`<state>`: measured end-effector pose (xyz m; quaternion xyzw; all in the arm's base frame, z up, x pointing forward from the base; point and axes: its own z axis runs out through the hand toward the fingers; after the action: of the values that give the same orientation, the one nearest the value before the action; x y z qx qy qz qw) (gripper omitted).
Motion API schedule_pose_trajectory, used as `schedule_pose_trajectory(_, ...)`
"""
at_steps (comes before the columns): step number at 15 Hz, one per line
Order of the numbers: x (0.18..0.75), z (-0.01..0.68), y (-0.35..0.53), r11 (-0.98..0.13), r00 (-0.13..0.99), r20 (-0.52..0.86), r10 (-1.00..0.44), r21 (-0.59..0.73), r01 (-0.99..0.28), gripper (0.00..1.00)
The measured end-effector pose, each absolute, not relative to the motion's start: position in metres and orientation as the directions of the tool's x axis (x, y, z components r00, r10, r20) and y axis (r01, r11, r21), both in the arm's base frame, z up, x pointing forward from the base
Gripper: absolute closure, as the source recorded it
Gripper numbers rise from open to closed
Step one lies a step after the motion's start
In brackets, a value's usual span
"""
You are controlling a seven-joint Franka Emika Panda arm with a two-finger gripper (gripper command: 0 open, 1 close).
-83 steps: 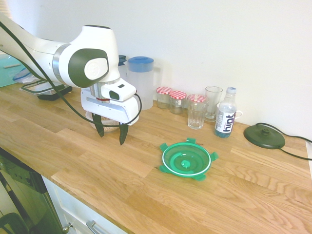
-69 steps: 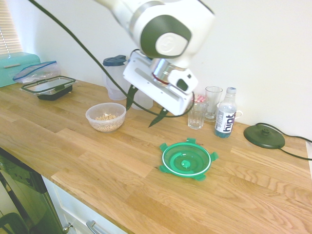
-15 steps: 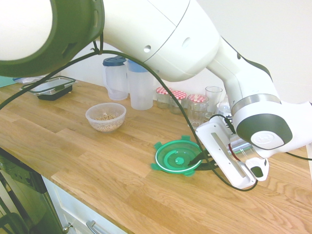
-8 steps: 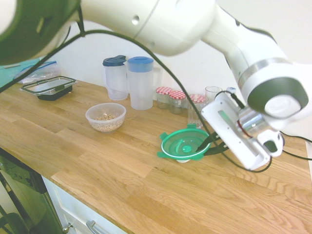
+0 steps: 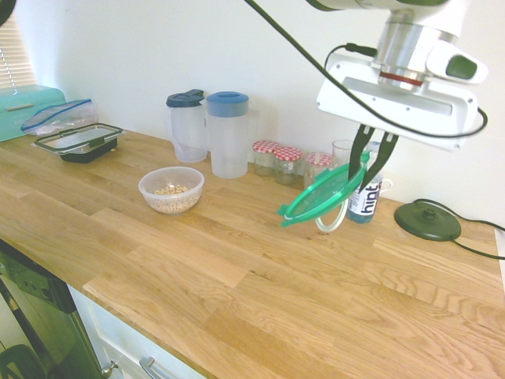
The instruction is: Cover the lid of food container
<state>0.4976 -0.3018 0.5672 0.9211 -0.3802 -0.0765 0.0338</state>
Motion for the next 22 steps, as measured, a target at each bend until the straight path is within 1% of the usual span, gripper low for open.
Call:
schedule_pose_trajectory(2, 0.513, 0.586, -0.261, -0.719, 0.734, -0.022, -0.679, 0.221, -0.659, 1.00)
schedule_pose_trajectory(5, 0.533, 0.597, -0.181, -0.690, 0.766, 0.125, -0.631, 0.360, -0.628, 1.00)
schedule_pose_trajectory(8, 0.539, 0.600, -0.106, -0.612, 0.762, 0.282, -0.583, 0.464, -0.640, 1.00)
schedule_pose_trajectory(10, 0.540, 0.595, -0.070, -0.543, 0.742, 0.386, -0.549, 0.510, -0.667, 1.00)
schedule_pose_trajectory(14, 0.535, 0.558, -0.019, -0.373, 0.687, 0.560, -0.463, 0.580, -0.725, 1.00)
schedule_pose_trajectory(17, 0.524, 0.544, 0.018, -0.242, 0.619, 0.671, -0.409, 0.574, -0.782, 1.00)
schedule_pose_trajectory(18, 0.520, 0.540, 0.036, -0.227, 0.610, 0.687, -0.395, 0.571, -0.789, 1.00)
schedule_pose_trajectory(22, 0.508, 0.524, 0.109, -0.230, 0.616, 0.722, -0.315, 0.572, -0.787, 1.00)
